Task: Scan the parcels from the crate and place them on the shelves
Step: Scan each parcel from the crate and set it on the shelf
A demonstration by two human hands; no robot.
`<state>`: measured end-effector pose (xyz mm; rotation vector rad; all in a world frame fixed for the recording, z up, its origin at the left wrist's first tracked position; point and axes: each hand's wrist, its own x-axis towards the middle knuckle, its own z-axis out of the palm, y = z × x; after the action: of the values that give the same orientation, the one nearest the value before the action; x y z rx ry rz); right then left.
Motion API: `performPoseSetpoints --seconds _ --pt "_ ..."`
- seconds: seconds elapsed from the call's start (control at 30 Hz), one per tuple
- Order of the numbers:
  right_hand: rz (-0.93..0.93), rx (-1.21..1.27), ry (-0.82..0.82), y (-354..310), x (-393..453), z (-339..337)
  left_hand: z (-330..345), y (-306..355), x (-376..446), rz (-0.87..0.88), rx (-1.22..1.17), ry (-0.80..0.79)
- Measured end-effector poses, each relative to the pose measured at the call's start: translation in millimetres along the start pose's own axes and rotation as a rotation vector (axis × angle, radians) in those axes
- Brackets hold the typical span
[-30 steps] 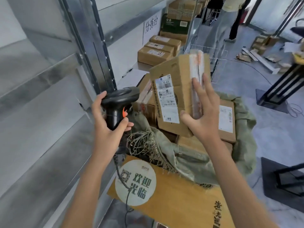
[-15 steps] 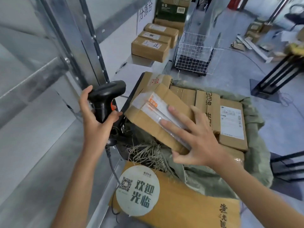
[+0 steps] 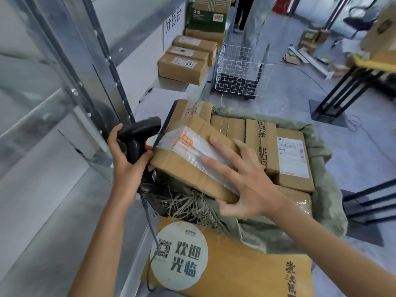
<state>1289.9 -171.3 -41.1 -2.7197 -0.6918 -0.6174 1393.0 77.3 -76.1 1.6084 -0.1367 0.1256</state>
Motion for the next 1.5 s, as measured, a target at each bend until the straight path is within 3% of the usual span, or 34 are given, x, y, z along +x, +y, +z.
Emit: performPoseSetpoints --seconds 0.23,0.3,0.63,0.77,0.9,1.17,1.37,1.5 --pt "0.602 0.262 0.11 -24 6 7 1 7 -7 0.062 -0.031 0.011" --pt "0.691 0.294 0.16 -28 14 11 0 12 -9 0.096 -0.029 0.013" --pt "0.738 0.476 0.412 -32 19 35 -9 47 -20 0.245 -0.005 0.054" --pt "0.786 0.751 0.505 -21 8 43 3 61 -26 0.295 0.006 -0.051" --pt "0.908 0.993 0.499 -22 3 44 16 66 -27 0.356 0.082 -0.09" --pt "1.011 1.093 0.281 -16 13 -4 15 68 -22 0.33 0.076 -0.174" --pt "0.939 0.932 0.372 -32 57 -33 16 68 -23 0.3 0.034 -0.165" --pt "0.979 1.011 0.551 -43 59 -19 15 68 -28 0.274 0.049 -0.162"
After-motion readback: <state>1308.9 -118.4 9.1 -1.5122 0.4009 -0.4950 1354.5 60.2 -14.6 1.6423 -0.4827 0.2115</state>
